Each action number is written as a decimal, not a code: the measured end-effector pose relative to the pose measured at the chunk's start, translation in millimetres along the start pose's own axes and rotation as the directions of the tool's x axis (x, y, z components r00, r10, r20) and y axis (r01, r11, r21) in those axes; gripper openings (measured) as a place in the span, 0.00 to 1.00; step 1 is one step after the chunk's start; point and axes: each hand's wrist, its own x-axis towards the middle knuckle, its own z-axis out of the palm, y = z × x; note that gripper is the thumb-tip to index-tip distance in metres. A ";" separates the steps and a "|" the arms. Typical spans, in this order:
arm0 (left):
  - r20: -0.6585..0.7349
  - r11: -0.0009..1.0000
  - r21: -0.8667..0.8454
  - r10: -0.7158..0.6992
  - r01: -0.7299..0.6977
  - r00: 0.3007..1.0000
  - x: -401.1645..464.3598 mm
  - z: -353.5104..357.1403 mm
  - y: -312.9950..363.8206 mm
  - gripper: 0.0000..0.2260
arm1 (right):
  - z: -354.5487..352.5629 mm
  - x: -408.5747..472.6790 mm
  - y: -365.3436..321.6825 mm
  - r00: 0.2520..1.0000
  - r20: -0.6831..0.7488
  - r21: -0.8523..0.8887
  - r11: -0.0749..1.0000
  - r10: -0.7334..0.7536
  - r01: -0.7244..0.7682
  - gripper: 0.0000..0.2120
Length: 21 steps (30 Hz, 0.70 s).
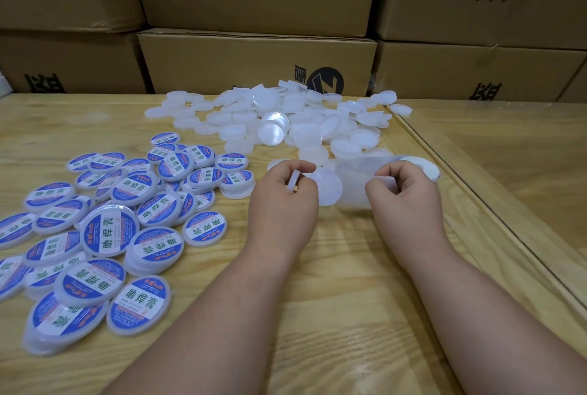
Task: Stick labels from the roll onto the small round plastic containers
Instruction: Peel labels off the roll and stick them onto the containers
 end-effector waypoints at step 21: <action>0.032 0.999 0.000 -0.052 0.052 0.998 2.4 -3.0 1.2 0.14 | 4.6 -10.2 -12.1 0.917 0.204 -0.294 0.872 -0.344 0.392 0.14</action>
